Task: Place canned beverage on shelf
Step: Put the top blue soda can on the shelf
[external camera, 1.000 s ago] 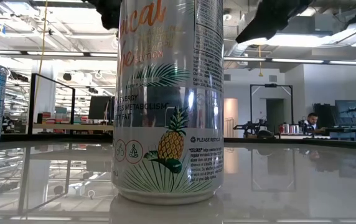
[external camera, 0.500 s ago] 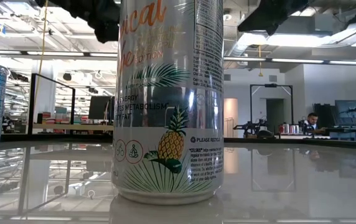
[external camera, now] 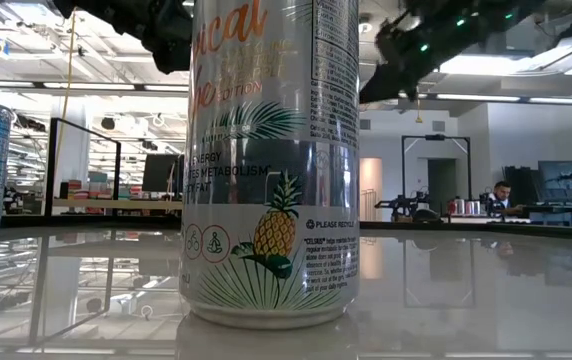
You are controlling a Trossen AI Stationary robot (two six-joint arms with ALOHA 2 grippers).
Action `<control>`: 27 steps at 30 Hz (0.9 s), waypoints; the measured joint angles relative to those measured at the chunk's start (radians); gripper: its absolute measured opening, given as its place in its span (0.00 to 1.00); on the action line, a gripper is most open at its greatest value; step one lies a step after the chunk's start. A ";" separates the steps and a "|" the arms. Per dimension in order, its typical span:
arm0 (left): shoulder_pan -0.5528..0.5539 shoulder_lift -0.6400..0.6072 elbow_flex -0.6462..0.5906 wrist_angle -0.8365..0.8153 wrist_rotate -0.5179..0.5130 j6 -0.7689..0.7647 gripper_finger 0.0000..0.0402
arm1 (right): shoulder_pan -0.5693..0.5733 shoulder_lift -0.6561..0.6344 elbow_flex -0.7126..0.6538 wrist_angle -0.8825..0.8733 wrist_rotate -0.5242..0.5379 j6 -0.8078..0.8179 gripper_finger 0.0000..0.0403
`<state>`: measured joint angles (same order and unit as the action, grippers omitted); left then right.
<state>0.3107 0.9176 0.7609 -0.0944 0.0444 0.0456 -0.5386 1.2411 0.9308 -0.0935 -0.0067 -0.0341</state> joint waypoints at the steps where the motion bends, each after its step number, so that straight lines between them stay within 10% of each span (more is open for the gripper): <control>1: 0.000 0.000 0.000 0.000 0.000 0.000 0.89 | -0.013 0.017 0.016 -0.008 -0.002 0.000 0.12; 19: 0.013 0.000 0.000 0.003 -0.015 -0.039 0.89 | -0.039 0.000 0.067 -0.039 -0.105 -0.019 0.62; 27: 0.014 0.000 0.000 0.006 -0.027 -0.039 0.89 | 0.050 -0.046 0.067 -0.083 -0.159 -0.011 0.67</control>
<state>0.3244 0.9176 0.7609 -0.0879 0.0177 0.0063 -0.4887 1.1953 0.9974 -0.1762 -0.1662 -0.0456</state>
